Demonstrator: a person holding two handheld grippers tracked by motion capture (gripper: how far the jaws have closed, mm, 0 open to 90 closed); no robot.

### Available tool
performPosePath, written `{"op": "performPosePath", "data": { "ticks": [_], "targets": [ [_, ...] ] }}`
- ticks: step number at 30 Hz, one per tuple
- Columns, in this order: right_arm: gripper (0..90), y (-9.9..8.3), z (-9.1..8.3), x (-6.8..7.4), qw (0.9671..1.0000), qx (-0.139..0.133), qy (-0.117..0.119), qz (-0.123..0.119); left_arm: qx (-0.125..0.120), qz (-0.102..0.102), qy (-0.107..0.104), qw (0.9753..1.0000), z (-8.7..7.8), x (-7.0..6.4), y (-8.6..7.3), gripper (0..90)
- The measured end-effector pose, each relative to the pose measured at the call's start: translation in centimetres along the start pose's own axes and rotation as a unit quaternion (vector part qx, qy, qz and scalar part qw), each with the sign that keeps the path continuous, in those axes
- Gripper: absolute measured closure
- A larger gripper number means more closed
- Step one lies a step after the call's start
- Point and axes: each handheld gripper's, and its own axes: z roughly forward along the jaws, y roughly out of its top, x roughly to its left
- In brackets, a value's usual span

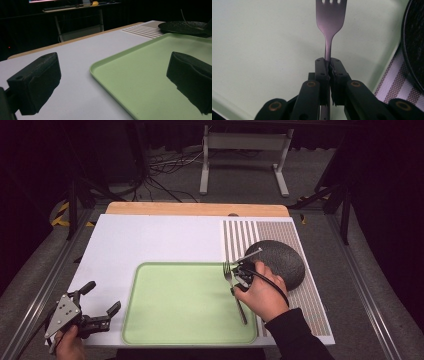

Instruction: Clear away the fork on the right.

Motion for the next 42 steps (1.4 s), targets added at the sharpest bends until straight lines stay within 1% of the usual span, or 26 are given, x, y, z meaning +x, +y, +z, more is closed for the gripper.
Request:
{"op": "performPosePath", "data": {
  "ticks": [4,6,15,16,19,22,26,35,42],
  "targets": [
    [85.5,0.0,0.6,-0.2,1.0,0.008,-0.002,0.005,0.001,0.0,0.0,1.0,0.0,0.0,0.0,0.0],
    [85.4,0.0,0.8,-0.2,0.9999,0.009,-0.009,0.006,0.001,0.0,0.0,1.0,0.0,0.0,0.0,0.0],
    [85.2,0.1,1.6,-0.6,0.9997,0.011,-0.006,0.019,0.001,0.001,0.0,1.0,0.0,0.0,0.0,0.0],
    [85.2,0.1,2.0,-0.8,0.9996,0.012,-0.008,0.025,0.0,0.001,-0.001,1.0,0.0,0.0,0.0,0.0],
    [85.1,0.1,2.2,-1.0,0.9992,0.013,-0.013,0.036,0.001,0.0,-0.001,1.0,0.0,0.0,0.0,0.0],
    [85.1,0.1,2.5,-1.2,0.9989,0.016,-0.013,0.043,0.001,0.001,0.0,1.0,0.0,0.0,0.0,0.1],
    [85.1,0.1,2.7,-1.2,0.9986,0.017,-0.015,0.047,0.001,0.001,-0.001,1.0,0.0,0.0,0.0,0.0],
    [85.0,-0.1,3.1,-1.4,0.9979,0.03,-0.017,0.056,0.001,0.001,-0.001,1.0,0.0,0.0,0.0,0.0],
    [84.7,-0.1,3.4,-1.5,0.9972,0.039,-0.015,0.061,0.001,0.002,-0.001,1.0,0.0,0.0,0.0,0.0]
  ]
}}
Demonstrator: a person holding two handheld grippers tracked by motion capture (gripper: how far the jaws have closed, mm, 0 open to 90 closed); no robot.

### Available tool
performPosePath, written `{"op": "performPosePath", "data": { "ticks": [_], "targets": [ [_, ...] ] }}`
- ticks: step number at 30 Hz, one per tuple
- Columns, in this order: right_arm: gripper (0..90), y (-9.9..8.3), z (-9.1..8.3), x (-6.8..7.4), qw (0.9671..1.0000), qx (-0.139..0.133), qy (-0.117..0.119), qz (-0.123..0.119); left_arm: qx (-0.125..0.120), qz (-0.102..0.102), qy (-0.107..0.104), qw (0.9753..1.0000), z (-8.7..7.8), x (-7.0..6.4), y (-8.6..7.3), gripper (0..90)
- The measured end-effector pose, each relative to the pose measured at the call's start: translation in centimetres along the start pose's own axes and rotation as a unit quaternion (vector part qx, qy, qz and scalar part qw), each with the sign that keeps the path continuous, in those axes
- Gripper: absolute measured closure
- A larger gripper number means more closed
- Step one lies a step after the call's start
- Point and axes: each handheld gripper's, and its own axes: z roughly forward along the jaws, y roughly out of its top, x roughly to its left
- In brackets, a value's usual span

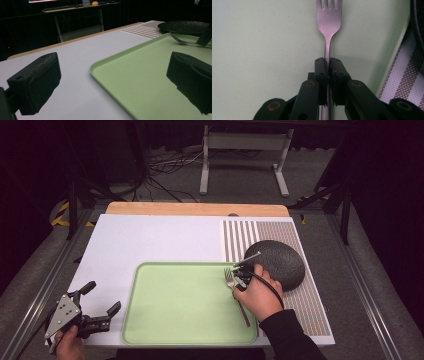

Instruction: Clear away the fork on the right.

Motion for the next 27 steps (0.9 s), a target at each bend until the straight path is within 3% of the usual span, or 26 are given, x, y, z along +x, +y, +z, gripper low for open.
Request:
{"op": "performPosePath", "data": {
  "ticks": [5,9,14,16,17,18,19,20,21,22,23,25,26,27],
  "targets": [
    [80.9,0.0,0.1,0.0,1.0,0.001,-0.001,0.001,0.0,0.0,0.0,1.0,0.0,0.0,0.0,0.0],
    [75.3,0.0,-0.2,0.0,0.9999,-0.01,0.0,-0.013,0.0,-0.001,0.0,1.0,0.0,0.0,0.0,0.0],
    [58.4,0.1,-0.8,0.2,0.9986,-0.038,0.011,-0.035,0.001,0.0,-0.001,1.0,0.0,0.0,0.0,0.0],
    [44.7,0.1,-0.9,0.2,0.9963,-0.064,0.026,-0.05,0.001,0.0,-0.001,1.0,0.0,0.0,0.0,0.0],
    [44.7,0.1,-0.9,0.2,0.9963,-0.064,0.026,-0.05,0.001,0.0,-0.001,1.0,0.0,0.0,0.0,0.0],
    [31.8,0.3,-1.1,0.2,0.9902,-0.107,0.05,-0.074,0.001,-0.001,-0.001,1.0,0.0,0.0,0.0,0.0],
    [28.4,0.3,-1.2,0.2,0.9886,-0.115,0.054,-0.081,0.0,-0.001,0.0,1.0,0.0,0.0,0.0,0.0],
    [23.2,0.4,-1.3,0.2,0.9848,-0.128,0.06,-0.101,0.0,-0.001,0.0,1.0,0.0,0.0,0.0,0.0],
    [23.2,0.4,-1.3,0.2,0.9848,-0.128,0.06,-0.101,0.0,-0.001,0.0,1.0,0.0,0.0,0.0,0.0],
    [19.6,0.4,-1.3,0.2,0.9797,-0.145,0.058,-0.126,0.0,-0.001,0.0,1.0,0.0,0.0,0.0,0.0],
    [19.1,0.4,-1.4,0.3,0.9722,-0.164,0.052,-0.159,0.001,0.0,0.0,1.0,0.0,0.0,0.0,0.0],
    [18.7,0.4,-1.5,0.4,0.9655,-0.179,0.057,-0.18,0.0,-0.001,0.0,1.0,0.0,0.0,0.0,0.0],
    [18.7,0.4,-1.5,0.4,0.9655,-0.179,0.057,-0.18,0.0,-0.001,0.0,1.0,0.0,0.0,0.0,0.0],
    [18.7,0.4,-1.5,0.4,0.9614,-0.189,0.063,-0.189,0.0,-0.001,0.0,1.0,0.0,0.0,0.0,0.0]
  ]
}}
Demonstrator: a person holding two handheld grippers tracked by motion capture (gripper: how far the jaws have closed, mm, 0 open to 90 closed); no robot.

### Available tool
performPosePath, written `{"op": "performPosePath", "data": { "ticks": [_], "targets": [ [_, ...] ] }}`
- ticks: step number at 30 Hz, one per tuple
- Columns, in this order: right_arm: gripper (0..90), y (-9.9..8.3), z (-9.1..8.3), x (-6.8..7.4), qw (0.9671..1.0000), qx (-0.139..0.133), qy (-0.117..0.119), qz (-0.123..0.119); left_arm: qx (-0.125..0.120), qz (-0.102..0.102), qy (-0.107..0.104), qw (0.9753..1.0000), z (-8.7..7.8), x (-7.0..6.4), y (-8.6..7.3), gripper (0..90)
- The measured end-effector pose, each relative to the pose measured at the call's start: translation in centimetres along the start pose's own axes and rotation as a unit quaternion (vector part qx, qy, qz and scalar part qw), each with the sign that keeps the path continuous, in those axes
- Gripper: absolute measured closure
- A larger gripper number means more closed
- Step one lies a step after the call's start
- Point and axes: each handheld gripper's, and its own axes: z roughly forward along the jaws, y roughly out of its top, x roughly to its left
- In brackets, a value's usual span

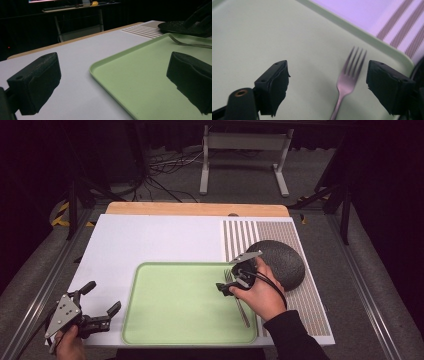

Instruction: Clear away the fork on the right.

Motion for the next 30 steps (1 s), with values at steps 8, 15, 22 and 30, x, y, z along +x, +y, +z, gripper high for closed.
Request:
{"op": "performPosePath", "data": {
  "ticks": [8,15,22,30],
  "targets": [
    [35.2,-0.4,0.7,-0.4,0.9961,-0.049,0.053,-0.051,0.0,0.0,-0.001,1.0,0.0,0.0,0.0,0.0],
    [68.0,-1.0,1.8,-0.9,0.996,-0.03,0.04,-0.074,0.0,0.001,-0.001,1.0,0.0,0.0,0.0,0.0],
    [87.3,-1.5,2.6,-1.1,0.9958,0.006,0.014,-0.091,0.0,0.001,-0.002,1.0,0.0,0.0,0.0,0.0],
    [90.0,-1.8,3.2,-1.2,0.9958,0.024,0.015,-0.087,0.0,0.001,-0.002,1.0,0.0,0.0,0.0,0.0]
  ]
}}
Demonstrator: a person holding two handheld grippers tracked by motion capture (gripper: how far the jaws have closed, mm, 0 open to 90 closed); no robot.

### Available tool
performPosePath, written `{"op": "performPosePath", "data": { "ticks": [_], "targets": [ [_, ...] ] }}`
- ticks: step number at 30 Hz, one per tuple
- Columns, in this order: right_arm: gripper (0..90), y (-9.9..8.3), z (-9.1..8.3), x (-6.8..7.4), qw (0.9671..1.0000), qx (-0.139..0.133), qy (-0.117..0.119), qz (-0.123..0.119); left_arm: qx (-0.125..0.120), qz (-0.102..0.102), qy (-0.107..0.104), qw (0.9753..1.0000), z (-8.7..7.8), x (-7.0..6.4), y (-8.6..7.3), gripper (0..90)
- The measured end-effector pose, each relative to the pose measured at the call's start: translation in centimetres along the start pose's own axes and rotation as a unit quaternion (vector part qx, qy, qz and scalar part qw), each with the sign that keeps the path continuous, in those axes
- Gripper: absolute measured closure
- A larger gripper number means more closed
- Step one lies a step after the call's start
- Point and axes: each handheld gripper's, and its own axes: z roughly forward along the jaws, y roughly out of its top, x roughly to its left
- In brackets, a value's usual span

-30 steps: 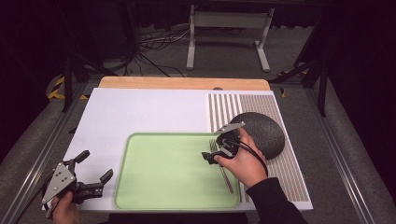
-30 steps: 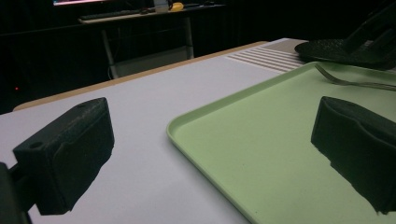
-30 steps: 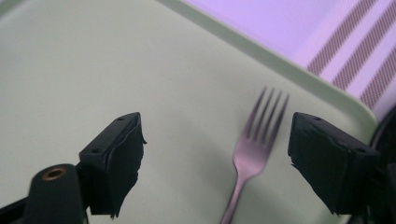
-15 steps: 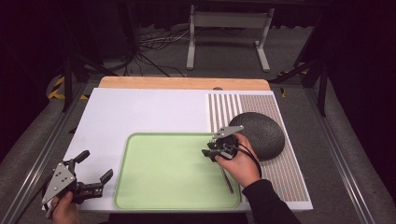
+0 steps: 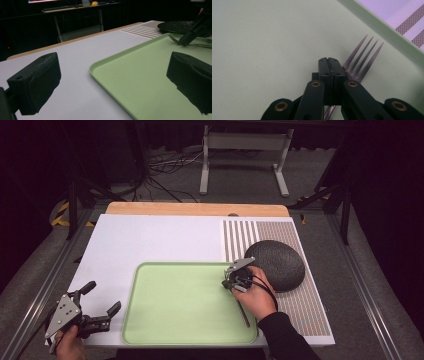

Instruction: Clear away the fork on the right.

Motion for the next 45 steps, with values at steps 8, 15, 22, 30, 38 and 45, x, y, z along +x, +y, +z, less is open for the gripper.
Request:
{"op": "performPosePath", "data": {
  "ticks": [8,15,22,30,38,45],
  "targets": [
    [90.0,0.0,0.2,0.0,1.0,0.005,-0.007,-0.004,0.0,0.0,0.001,1.0,0.0,0.0,0.0,0.0],
    [90.0,0.0,0.2,-0.2,0.9998,0.006,-0.018,-0.003,0.0,0.001,0.001,1.0,0.0,0.0,0.0,0.0],
    [90.0,-0.4,-0.1,-0.8,0.9995,0.008,-0.028,0.007,0.0,0.001,0.001,1.0,0.0,0.0,0.0,0.0],
    [90.0,-0.7,-0.4,-1.4,0.9992,0.007,-0.035,0.016,0.0,0.001,0.001,1.0,0.0,0.0,0.0,0.0],
    [90.0,-1.0,-0.7,-1.8,0.9988,0.007,-0.041,0.024,0.001,0.0,-0.001,1.0,0.0,0.0,0.0,0.0],
    [90.0,-1.2,-0.9,-2.1,0.9986,0.009,-0.043,0.03,-0.001,0.001,0.0,1.0,0.0,0.0,0.0,0.0]
  ]
}}
